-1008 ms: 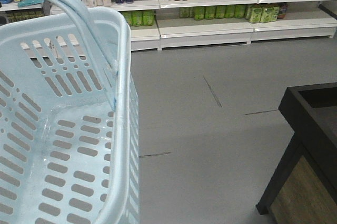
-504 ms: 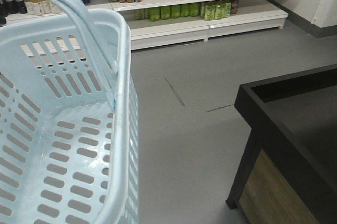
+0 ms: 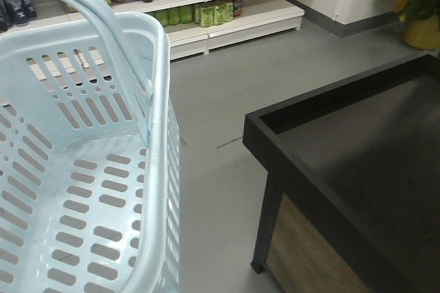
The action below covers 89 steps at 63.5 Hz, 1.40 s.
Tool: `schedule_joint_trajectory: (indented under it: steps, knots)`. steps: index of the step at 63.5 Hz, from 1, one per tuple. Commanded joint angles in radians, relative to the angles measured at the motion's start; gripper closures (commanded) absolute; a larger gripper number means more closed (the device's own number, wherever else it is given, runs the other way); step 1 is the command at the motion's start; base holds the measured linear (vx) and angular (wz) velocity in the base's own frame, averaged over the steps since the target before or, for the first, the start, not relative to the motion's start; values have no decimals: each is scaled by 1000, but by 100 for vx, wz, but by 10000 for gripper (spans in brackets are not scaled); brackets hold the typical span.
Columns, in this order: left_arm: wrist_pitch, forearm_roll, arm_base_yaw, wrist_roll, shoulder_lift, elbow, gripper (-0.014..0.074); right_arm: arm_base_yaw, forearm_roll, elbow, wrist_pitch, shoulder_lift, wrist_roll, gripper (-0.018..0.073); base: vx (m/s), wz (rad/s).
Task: Pick three apples into basket with both arms
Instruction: 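Turn the base back to face the apples, basket held in the left gripper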
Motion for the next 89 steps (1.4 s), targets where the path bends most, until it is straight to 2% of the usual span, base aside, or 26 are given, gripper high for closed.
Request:
schedule_joint_trajectory:
  steps: [1,89]
  knots:
    - [-79,23,1,-17,-14,-29,603,-7,-8,14,-78,-14,2,568,10,-42]
    - [-85,23,1,-17,-3,-29,603,-7,-8,14,-77,-7,2,568,9,-52]
